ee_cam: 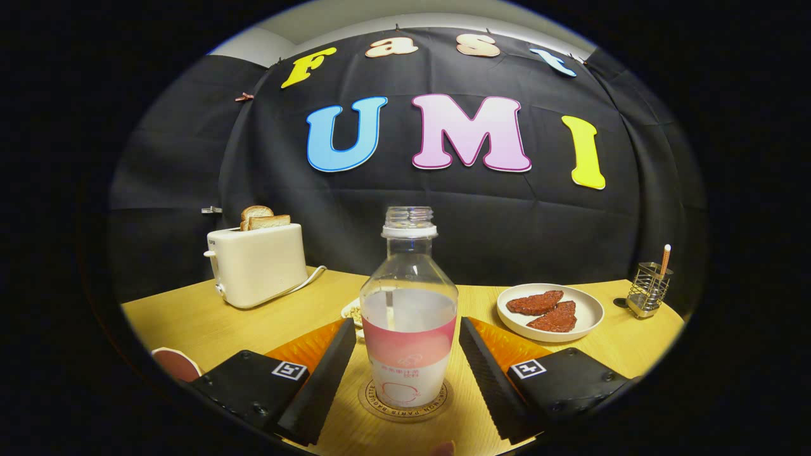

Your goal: Take the bottle from table, then pour the juice into the cup, finally place the bottle on the coaster

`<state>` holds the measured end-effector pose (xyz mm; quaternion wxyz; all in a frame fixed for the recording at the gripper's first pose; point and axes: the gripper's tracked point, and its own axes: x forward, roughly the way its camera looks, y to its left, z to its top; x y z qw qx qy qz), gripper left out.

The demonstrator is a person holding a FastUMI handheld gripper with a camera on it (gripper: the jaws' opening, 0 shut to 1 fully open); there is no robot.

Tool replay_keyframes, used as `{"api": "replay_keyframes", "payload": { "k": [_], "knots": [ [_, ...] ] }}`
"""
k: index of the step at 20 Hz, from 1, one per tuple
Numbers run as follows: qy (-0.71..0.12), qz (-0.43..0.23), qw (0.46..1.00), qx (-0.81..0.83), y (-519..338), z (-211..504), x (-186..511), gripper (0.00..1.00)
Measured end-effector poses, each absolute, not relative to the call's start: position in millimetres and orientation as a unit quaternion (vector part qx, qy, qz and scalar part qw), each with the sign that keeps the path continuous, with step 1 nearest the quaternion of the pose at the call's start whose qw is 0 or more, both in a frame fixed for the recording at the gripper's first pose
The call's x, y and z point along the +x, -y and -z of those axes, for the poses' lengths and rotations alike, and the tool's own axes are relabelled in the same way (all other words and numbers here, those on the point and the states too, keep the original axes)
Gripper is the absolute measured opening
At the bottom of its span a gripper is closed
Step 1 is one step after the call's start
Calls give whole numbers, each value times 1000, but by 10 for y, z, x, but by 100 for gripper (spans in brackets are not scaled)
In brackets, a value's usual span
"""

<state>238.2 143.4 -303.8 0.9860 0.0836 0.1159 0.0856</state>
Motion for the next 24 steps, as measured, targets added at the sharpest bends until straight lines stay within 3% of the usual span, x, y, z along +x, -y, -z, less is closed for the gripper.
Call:
{"api": "replay_keyframes", "payload": {
  "k": [6, 14, 24],
  "knots": [
    [-112, -79, 989, 60, -1270, 2714, 2077, 100],
    [-88, -48, 992, 75, -958, 1535, 1459, 99],
    [-69, -24, 997, 25, -524, 623, 699, 97]
  ]
}}
